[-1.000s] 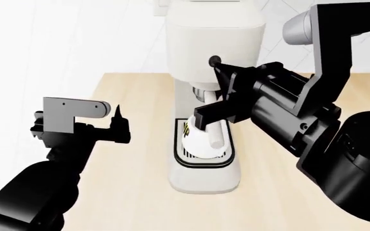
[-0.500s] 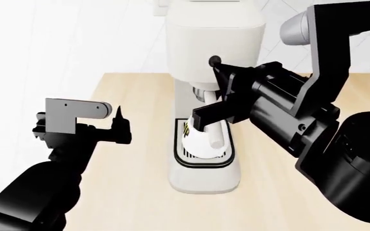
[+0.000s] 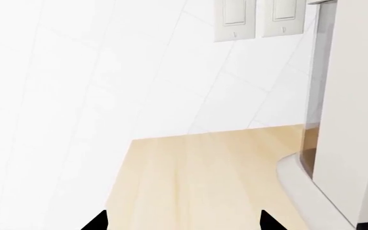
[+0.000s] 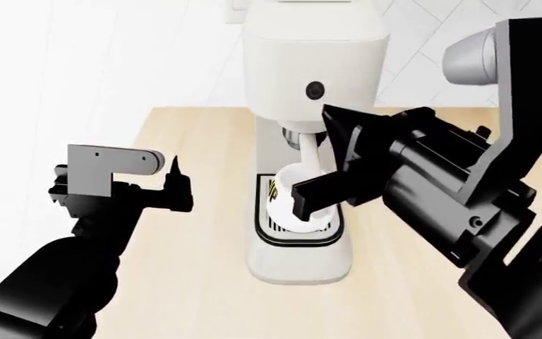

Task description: Press the button on the coffee machine to serve coffee.

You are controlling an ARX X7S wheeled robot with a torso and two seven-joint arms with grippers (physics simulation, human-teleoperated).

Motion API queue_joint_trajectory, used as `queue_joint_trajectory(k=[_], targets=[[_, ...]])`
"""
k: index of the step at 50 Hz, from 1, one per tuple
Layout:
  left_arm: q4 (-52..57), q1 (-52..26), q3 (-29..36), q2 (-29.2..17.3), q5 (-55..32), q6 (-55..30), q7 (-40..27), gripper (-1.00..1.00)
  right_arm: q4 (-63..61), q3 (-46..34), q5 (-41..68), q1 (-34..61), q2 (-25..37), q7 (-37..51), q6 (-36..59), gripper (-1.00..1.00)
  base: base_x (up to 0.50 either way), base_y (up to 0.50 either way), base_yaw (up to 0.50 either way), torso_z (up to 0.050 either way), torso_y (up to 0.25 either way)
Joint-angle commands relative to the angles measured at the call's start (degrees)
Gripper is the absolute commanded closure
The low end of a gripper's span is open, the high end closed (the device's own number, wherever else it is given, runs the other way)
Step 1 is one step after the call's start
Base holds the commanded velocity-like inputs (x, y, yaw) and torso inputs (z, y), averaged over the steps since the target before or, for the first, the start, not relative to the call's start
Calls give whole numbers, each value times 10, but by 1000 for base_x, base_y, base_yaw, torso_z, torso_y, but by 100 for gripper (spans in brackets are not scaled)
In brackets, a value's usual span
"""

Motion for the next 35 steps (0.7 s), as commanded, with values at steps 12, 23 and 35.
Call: queue_joint_trajectory(k=[12,23,35], targets=[[-2,-2,5,0,-2,1,-4,-100,-61,59,32,-45,96,25,-13,-100,0,0,0,0,0],[-1,2,3,-2,-5,5,-4,-100,-66,127,-10,-123,147,-21,7,-100,0,0,0,0,0],[-12,-2,12,1,0,10,-7,-100,-64,214,-87,-223,178,-100,39,-100,0,0,0,0,0]])
